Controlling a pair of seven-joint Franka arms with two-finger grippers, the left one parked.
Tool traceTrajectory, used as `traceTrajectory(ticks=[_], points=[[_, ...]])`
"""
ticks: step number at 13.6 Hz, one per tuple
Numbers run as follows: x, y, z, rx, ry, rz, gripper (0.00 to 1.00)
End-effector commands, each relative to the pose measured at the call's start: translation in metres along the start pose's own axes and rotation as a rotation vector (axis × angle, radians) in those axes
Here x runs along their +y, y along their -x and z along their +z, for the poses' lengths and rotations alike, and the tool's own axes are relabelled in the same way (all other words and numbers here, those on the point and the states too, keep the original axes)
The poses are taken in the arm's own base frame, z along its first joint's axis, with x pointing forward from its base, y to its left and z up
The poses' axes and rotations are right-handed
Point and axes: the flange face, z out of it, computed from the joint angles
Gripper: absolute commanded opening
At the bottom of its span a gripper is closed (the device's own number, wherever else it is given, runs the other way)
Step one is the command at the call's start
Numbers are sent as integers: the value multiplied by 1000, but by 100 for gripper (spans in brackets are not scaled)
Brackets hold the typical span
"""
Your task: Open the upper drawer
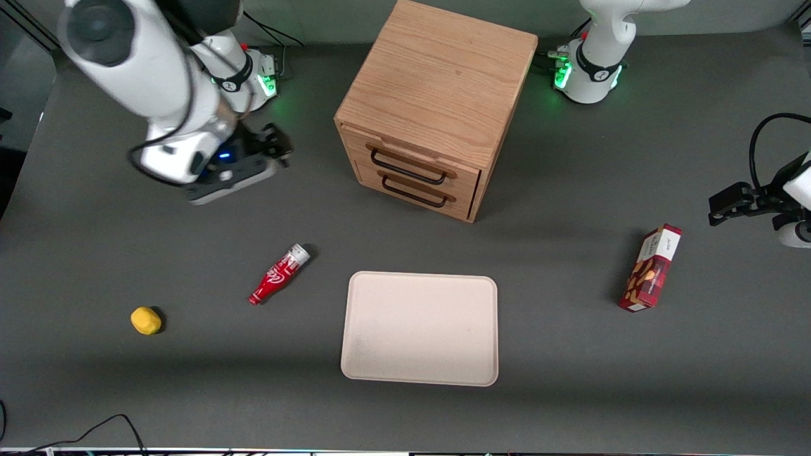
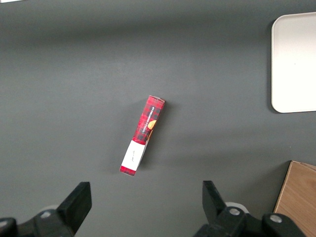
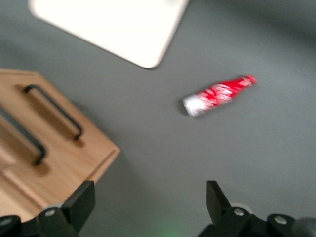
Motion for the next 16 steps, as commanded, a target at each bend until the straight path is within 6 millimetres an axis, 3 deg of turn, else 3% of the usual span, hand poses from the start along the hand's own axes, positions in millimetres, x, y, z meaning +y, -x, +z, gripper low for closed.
traceTrajectory(ticks=[1, 5, 12, 16], points=[[-45, -14, 8, 18, -54, -118, 100], [-99, -25, 33, 56, -26, -264, 100], [-161, -40, 71, 89, -56, -461, 100], [-163, -49, 103, 66, -52, -480, 100]])
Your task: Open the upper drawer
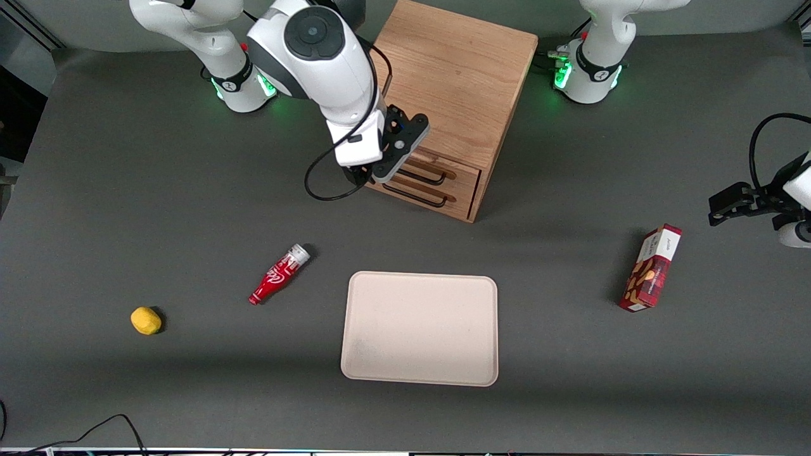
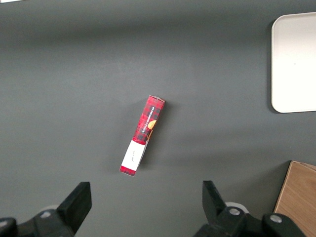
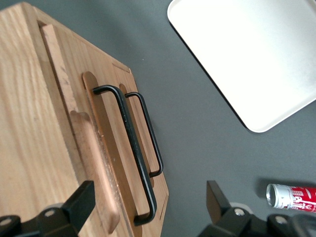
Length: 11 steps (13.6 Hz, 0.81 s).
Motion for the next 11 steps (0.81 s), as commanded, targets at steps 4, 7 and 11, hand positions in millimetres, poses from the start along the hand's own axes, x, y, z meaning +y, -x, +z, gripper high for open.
traceTrajectory(ticks=[4, 7, 11], points=[[6, -12, 49, 16, -18, -40, 100], [6, -13, 63, 11, -29, -39, 100], [12, -12, 85, -13, -44, -37, 100]])
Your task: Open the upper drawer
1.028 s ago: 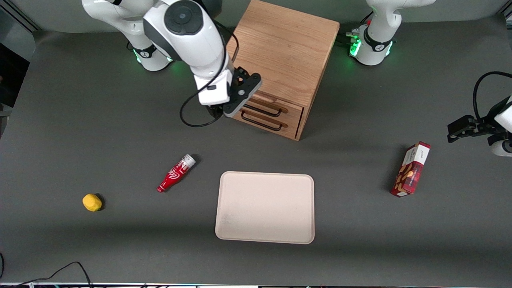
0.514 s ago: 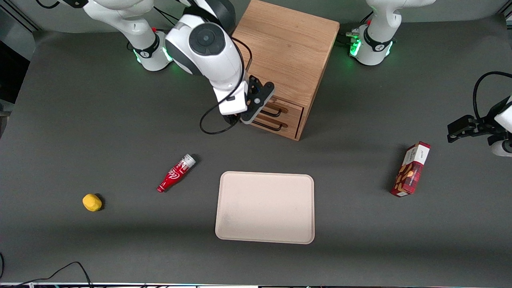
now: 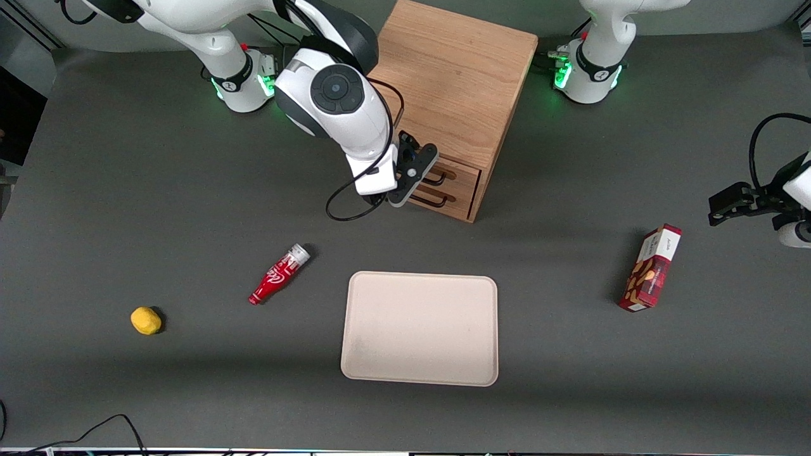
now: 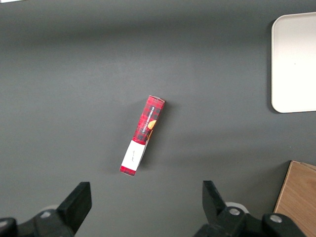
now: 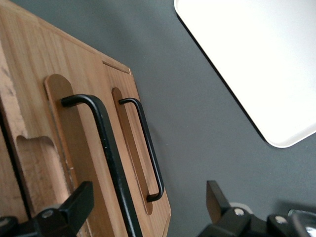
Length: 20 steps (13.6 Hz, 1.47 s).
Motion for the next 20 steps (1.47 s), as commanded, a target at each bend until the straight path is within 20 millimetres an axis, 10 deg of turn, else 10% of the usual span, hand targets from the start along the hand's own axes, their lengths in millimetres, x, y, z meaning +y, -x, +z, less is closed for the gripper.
traceTrajectory(ticks=[1, 11, 20], points=[[3, 0, 26, -17, 0, -25, 100], [21, -5, 33, 12, 27, -63, 100], [82, -13, 24, 38, 100, -81, 100]])
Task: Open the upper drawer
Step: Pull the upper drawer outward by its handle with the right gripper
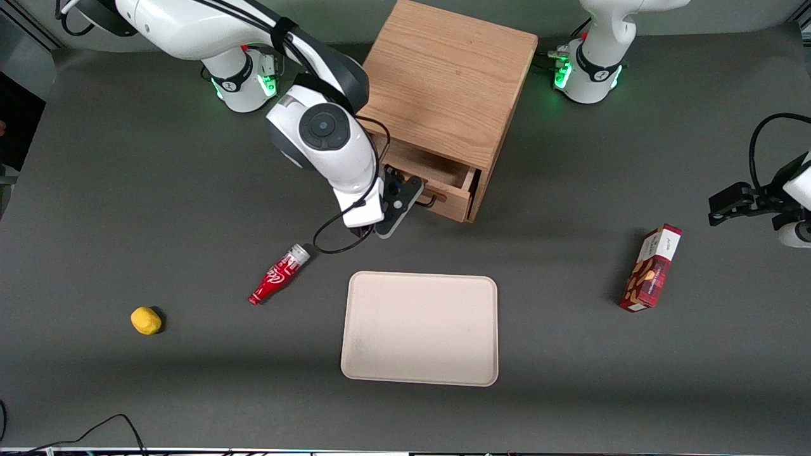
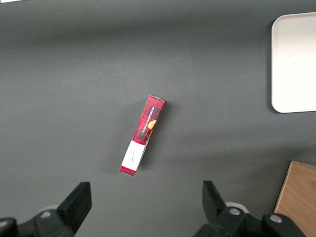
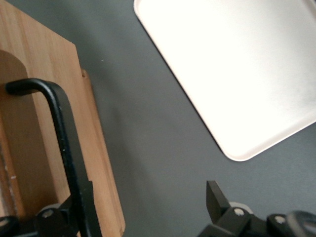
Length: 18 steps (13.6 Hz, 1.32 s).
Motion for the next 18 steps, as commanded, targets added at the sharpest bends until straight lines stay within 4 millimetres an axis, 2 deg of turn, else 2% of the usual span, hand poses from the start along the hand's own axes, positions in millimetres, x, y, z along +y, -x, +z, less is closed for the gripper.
traceTrajectory(ticks=[1, 3, 5, 9, 14, 16, 18], points=[[27, -6, 4, 11, 27, -25, 100], [42, -7, 0, 23, 35, -17, 100], [68, -5, -3, 30, 50, -6, 100], [105, -1, -11, 45, 82, -5, 100], [154, 9, -14, 44, 121, -8, 100], [166, 12, -18, 52, 125, -1, 100], [169, 12, -21, 58, 127, 4, 100]])
